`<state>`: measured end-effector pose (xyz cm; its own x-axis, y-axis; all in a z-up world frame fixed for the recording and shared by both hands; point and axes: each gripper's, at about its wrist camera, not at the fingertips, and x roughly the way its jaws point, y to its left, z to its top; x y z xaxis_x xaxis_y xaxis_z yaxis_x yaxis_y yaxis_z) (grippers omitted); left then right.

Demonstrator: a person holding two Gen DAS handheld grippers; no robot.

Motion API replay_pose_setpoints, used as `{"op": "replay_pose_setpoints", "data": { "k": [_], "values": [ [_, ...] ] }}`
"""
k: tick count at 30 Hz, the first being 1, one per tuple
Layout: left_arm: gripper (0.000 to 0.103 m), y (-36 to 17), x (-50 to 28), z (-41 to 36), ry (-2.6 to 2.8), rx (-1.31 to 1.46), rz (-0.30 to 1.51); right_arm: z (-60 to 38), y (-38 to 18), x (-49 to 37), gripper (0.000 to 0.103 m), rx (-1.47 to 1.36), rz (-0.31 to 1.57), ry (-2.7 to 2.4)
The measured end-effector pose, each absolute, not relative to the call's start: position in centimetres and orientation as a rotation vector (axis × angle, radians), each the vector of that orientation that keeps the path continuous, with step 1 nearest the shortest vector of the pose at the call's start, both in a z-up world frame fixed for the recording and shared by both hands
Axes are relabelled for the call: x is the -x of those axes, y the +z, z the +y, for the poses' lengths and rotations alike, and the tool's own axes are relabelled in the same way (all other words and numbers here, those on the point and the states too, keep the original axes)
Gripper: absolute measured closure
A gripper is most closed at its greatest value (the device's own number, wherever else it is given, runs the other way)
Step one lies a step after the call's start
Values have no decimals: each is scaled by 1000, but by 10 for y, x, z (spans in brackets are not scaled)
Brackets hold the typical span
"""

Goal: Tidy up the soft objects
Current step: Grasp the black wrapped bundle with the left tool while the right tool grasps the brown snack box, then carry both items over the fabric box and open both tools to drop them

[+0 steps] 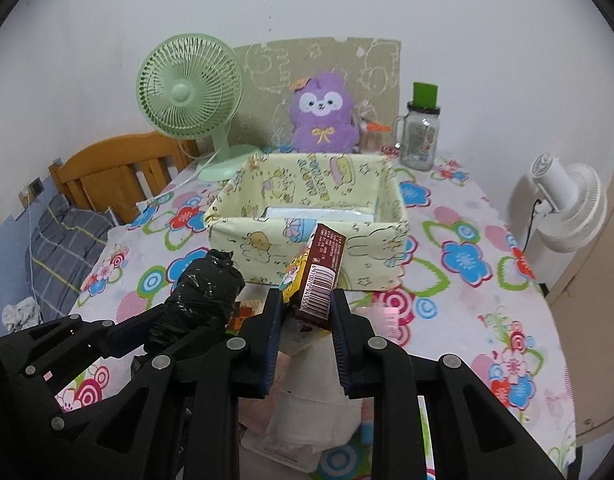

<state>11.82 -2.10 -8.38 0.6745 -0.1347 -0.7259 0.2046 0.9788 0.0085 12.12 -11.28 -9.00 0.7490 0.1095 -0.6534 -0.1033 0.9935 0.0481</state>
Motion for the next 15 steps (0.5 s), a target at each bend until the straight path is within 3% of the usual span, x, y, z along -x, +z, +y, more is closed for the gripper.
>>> {"op": "replay_pose_setpoints", "data": {
  "k": [15],
  "values": [
    [74,-49,-93,-34,-191,-138,709,-128,-55,-86,76,-9,629,73]
  ]
}}
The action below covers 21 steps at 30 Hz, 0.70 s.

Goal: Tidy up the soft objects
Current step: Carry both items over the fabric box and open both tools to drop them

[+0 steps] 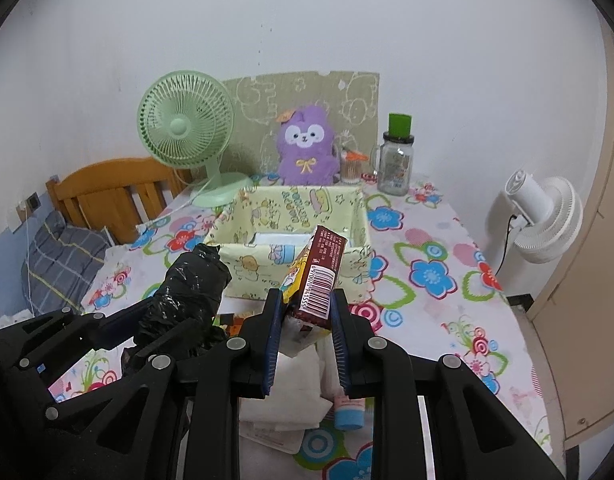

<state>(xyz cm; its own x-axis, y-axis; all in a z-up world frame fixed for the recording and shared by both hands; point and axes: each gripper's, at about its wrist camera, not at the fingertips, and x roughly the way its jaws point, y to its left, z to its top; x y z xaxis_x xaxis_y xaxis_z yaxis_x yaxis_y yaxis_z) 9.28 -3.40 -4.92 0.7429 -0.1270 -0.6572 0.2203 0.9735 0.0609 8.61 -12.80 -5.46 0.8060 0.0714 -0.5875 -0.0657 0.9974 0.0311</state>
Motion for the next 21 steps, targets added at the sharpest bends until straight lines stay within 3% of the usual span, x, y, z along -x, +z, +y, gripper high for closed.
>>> {"op": "replay_pose_setpoints", "data": {
  "k": [21],
  "values": [
    [74,-21,-127,-51,-166,-172,619,-142,-24,-108,76,2,565,80]
  ]
}}
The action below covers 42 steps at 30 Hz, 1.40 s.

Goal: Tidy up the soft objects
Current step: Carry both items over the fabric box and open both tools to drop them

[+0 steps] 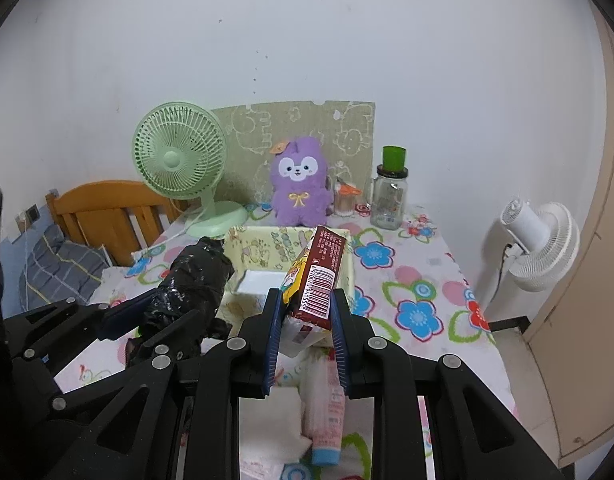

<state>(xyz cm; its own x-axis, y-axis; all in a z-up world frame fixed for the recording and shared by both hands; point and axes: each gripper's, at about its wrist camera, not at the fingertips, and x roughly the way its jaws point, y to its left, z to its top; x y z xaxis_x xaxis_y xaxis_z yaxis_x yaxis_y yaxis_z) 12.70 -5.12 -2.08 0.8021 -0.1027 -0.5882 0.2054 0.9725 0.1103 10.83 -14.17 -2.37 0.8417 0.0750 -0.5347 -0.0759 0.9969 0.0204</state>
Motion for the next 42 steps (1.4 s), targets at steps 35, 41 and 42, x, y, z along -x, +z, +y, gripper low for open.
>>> {"op": "replay_pose_setpoints", "data": {
  "k": [35,41,42],
  "values": [
    [74,-54,-281,-37,-94,-134,742,-133,-45,-263,76,39,623,69],
    [74,-76,-304,-36,-85,-115,814,-133,-65,-289,76,27,686,71],
    [74,-78,-305,-36,-84,-113,817,-133,-68,-291,76,29,691,68]
  ]
}}
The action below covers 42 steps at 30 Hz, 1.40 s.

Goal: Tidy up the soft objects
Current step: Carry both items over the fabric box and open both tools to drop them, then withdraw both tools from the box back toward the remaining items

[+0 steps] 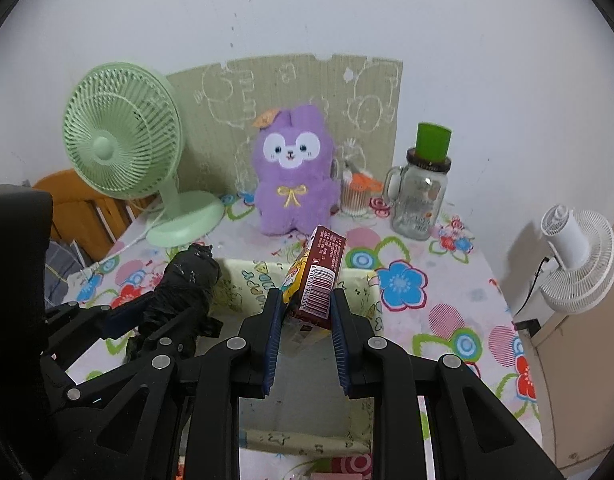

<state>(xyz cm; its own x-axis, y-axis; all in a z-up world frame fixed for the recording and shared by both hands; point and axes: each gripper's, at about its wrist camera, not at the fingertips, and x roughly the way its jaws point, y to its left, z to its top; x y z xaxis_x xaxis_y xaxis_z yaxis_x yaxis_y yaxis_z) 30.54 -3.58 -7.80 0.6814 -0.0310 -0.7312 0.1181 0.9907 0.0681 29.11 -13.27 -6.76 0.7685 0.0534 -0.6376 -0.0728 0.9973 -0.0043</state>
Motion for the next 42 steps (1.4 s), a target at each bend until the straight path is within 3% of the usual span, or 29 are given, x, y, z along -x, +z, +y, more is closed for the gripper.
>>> {"op": "replay_pose_setpoints", "data": {
  "k": [6,8,10,11,12,14,16,30,40,42],
  "values": [
    [66,-88,-313,-34,-84,-108,853,-135,-83,-304,76,-28,759,75],
    [59,-89,-313,-35,-70,-118,854,-134,-85,-305,76,-26,768,70],
    [43,-90,-314,-35,-83,-117,864,-132,-87,-307,74,-24,787,66],
    [39,-89,-313,-34,-98,-109,867,-131,-86,-307,64,-26,794,67],
    [34,-88,-311,-33,-106,-101,863,-132,-86,-307,45,-29,796,65],
    [25,-82,-305,-34,-82,-116,833,-131,-81,-300,24,-23,766,36],
    [19,-77,-300,-34,-67,-124,807,-131,-75,-293,23,-9,720,12],
    [18,-51,-263,-21,-44,-127,788,-122,-47,-256,22,13,701,39],
    [10,-33,-226,-17,-80,-104,768,-117,-25,-214,22,36,662,53],
    [10,-30,-217,-16,-88,-98,765,-116,-22,-207,16,33,659,49]
  ]
}}
